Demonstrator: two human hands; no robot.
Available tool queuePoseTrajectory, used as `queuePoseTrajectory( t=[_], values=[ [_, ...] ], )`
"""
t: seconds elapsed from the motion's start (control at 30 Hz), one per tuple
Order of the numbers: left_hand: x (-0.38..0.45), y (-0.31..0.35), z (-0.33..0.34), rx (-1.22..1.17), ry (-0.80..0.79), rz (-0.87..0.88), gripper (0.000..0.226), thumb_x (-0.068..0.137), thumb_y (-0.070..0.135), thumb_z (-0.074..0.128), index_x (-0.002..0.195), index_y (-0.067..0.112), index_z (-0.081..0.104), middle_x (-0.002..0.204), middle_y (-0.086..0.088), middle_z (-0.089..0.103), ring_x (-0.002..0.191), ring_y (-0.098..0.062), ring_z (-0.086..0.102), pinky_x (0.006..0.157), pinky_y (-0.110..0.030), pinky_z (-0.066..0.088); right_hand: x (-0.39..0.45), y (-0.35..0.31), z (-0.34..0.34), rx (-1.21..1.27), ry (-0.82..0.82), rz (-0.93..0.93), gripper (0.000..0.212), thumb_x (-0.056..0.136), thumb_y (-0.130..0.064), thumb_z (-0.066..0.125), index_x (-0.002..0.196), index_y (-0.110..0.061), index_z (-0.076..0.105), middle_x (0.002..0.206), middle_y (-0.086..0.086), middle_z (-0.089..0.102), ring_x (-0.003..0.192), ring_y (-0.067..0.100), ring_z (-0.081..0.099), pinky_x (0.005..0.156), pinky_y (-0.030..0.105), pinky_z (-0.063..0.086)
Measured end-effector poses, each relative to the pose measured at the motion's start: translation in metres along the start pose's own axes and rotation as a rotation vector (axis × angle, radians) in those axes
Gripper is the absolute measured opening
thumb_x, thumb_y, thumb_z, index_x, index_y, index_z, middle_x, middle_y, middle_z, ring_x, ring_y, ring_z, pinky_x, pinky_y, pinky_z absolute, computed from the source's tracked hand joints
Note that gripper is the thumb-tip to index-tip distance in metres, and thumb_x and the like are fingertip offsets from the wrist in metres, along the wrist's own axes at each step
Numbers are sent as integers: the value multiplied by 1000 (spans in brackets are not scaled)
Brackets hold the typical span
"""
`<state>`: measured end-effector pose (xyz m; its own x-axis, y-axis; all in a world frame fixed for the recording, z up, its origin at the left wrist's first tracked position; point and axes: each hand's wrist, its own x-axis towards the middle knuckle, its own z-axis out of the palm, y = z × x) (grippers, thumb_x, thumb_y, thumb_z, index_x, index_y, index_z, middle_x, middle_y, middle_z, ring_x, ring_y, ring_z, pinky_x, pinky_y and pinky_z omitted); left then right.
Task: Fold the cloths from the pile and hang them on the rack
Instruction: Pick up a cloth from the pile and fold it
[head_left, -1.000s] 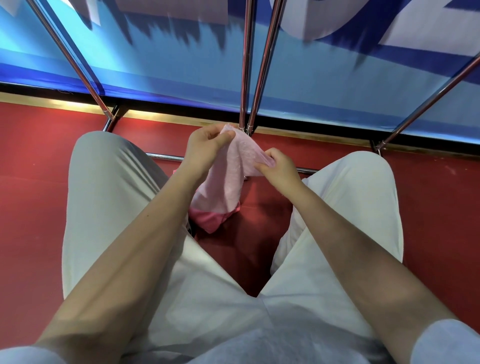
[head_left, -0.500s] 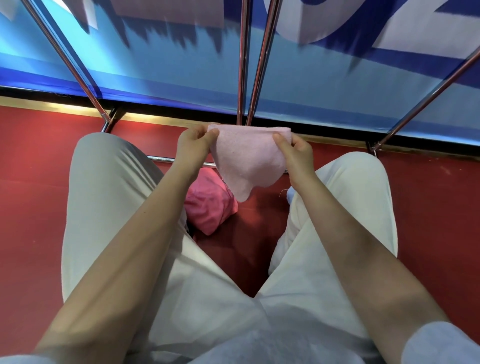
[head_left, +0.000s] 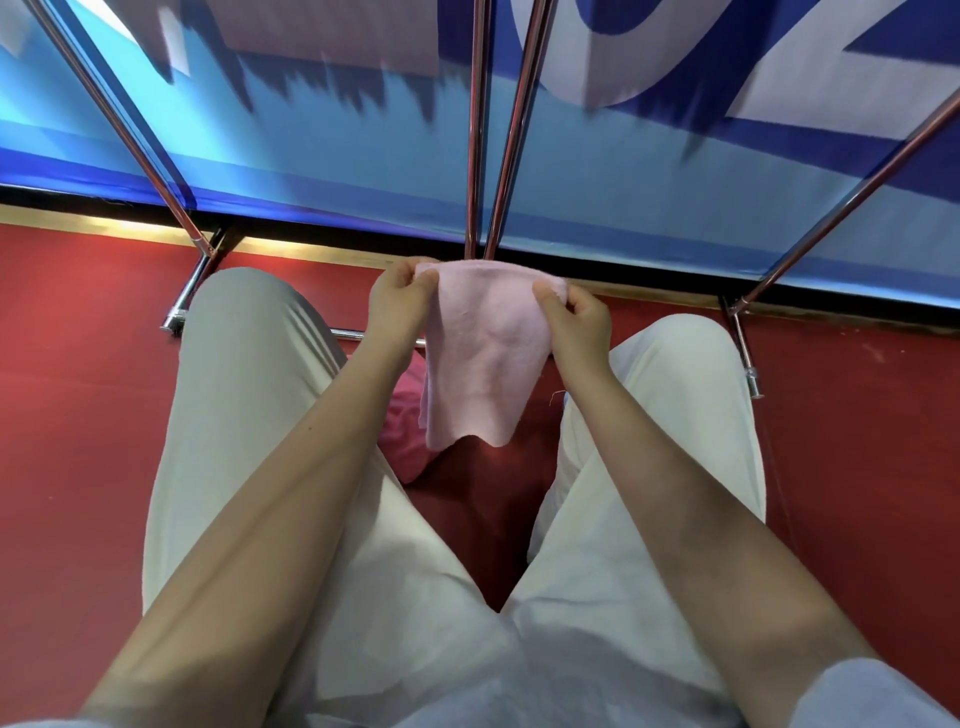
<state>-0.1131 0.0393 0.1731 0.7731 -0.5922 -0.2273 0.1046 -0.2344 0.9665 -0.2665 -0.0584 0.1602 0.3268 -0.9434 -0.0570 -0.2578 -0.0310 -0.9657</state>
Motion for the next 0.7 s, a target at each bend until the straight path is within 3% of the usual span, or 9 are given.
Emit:
queuePoseTrajectory(
  t=[0.07,0.13,0.23,0.33,0.47,0.53,0.7],
  values=[
    [1,-5,5,15,20,-81,16,88,13,50,77,17,60,76,0,57,74,-20,50,65,-31,43,-1,4,7,-38,12,34,41,86,-27,64,58,-17,36,59,-1,35,58,11,30,54,28,27],
    [-1,-8,9,-26,27,-167,13,90,13,52,89,15,65,82,-4,62,76,-24,55,66,-34,48,-3,7,14,-61,17,69,44,86,-24,64,57,-19,31,57,-4,32,56,11,28,54,29,26],
    [-3,-10,17,-84,38,-216,19,91,12,54,105,6,66,81,-4,62,76,-22,55,69,-34,48,-1,8,22,-61,31,137,34,85,-21,63,60,-19,41,59,-8,41,57,10,37,59,28,33],
    [-7,-8,25,-116,43,-199,19,90,9,53,103,5,66,79,-2,62,76,-19,55,72,-31,47,-2,5,29,-17,29,185,12,85,-21,61,75,-16,56,70,-7,54,69,14,50,68,30,41],
    [-13,-4,33,-92,24,-119,19,88,9,51,99,9,67,89,-5,68,78,-17,59,75,-32,50,-3,-4,38,39,26,174,18,85,-20,59,69,-15,54,64,-6,52,62,13,47,62,29,38],
    [-16,-4,37,-42,14,-48,16,88,12,52,94,10,66,89,-4,69,78,-14,60,75,-32,51,-4,-9,42,59,24,166,21,86,-24,60,67,-15,55,64,-4,56,65,17,53,63,34,44],
    [-18,-3,39,-87,9,5,10,90,14,55,93,12,65,87,1,69,77,-8,61,69,-24,50,-10,-19,46,135,-12,121,15,89,-25,59,84,-12,64,73,-4,67,71,12,64,71,31,52]
  ],
)
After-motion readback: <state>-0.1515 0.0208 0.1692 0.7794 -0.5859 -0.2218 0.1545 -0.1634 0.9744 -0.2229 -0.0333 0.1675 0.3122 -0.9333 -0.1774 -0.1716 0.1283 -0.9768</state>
